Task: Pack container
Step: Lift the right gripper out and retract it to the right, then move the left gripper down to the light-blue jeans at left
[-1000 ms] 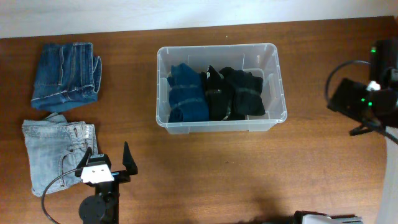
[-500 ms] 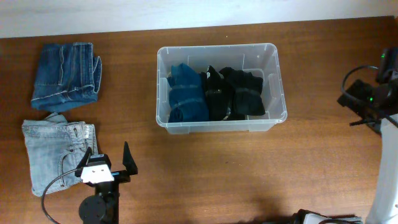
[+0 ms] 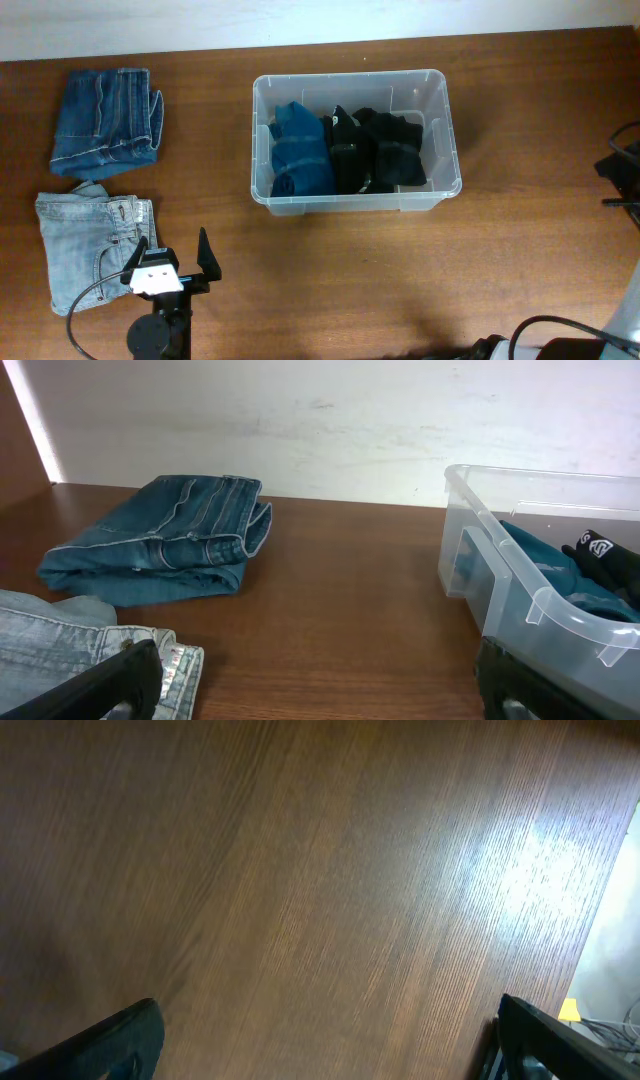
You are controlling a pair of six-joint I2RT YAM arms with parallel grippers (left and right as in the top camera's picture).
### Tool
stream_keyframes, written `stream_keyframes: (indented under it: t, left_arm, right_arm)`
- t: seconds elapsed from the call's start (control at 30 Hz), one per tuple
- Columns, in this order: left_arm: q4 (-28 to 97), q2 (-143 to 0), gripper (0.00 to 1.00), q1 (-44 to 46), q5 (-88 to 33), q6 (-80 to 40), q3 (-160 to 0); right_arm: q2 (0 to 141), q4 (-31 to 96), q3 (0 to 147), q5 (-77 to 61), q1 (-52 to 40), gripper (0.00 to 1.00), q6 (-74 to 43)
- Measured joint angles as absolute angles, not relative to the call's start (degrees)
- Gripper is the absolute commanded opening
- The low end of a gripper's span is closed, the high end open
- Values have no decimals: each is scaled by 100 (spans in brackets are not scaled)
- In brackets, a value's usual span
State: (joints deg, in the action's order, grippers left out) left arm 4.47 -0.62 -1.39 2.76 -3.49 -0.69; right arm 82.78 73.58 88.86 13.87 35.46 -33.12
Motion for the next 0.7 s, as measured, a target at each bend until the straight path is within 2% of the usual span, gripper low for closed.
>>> stream_keyframes:
  t: [0.7]
  left_arm:
    - [447, -62, 99, -139, 276, -349, -69]
  right_arm:
    - [8359, 7358, 8886, 1385, 3546, 98, -3323]
